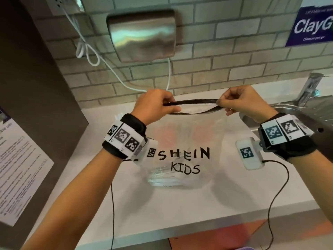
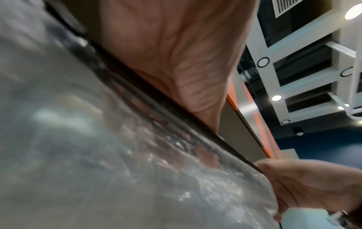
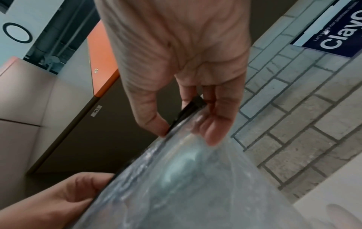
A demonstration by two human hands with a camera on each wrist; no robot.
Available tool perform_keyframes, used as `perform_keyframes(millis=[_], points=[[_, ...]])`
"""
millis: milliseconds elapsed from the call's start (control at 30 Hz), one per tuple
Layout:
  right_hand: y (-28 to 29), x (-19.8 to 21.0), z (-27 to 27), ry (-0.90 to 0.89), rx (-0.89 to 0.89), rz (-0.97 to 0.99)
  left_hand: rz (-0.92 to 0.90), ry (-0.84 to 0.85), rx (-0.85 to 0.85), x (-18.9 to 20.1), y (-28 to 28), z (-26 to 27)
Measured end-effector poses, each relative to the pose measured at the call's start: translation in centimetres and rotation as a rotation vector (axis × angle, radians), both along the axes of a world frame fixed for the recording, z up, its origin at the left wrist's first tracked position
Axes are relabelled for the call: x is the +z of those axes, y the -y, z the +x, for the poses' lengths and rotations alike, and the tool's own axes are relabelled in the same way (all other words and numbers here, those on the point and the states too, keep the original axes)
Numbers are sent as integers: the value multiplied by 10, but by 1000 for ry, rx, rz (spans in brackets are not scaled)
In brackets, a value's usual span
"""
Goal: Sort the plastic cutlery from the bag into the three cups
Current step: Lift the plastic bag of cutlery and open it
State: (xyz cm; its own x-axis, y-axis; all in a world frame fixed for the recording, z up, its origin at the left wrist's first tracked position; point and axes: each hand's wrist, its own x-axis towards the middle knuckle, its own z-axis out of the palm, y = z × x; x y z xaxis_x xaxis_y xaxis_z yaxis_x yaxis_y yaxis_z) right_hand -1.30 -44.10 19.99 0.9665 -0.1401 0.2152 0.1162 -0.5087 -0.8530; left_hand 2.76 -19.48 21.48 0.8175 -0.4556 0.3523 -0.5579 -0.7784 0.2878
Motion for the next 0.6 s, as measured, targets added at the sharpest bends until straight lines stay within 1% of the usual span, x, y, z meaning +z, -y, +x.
perform_keyframes(millis=[67, 100, 133, 200, 233, 267, 300, 333, 367, 433, 467, 533, 600], points=[[-4, 7, -4, -71, 15, -88, 120, 14, -12, 0, 12, -2], [-7, 10, -7, -110, 19, -152, 133, 35, -19, -1, 17, -4], [-11, 11, -9, -151, 9, -243, 108, 56, -21, -2, 21, -5], [-19, 6, -12, -232, -44, -453, 0, 87, -18, -6, 27, -11], [-23, 1, -13, -271, -71, -525, -43, 98, -16, -10, 28, -16], [-24, -6, -13, -314, -79, -543, -56, 109, -12, -15, 28, -20], [-25, -13, -12, -353, -63, -491, -31, 121, 4, -21, 26, -24], [-24, -19, -13, -379, -32, -361, 31, 122, 36, -28, 23, -26], [-23, -24, -15, -386, 5, -157, 115, 104, 84, -36, 17, -26], [-23, -31, -19, -362, 87, 306, 263, -22, 185, -52, 3, -23], [-25, -34, -21, -347, 122, 473, 316, -111, 222, -60, -4, -19], [-34, -42, -24, -354, 172, 717, 403, -273, 242, -80, -16, -12], [-47, -52, -27, -398, 187, 946, 432, -431, 216, -104, -21, -9]])
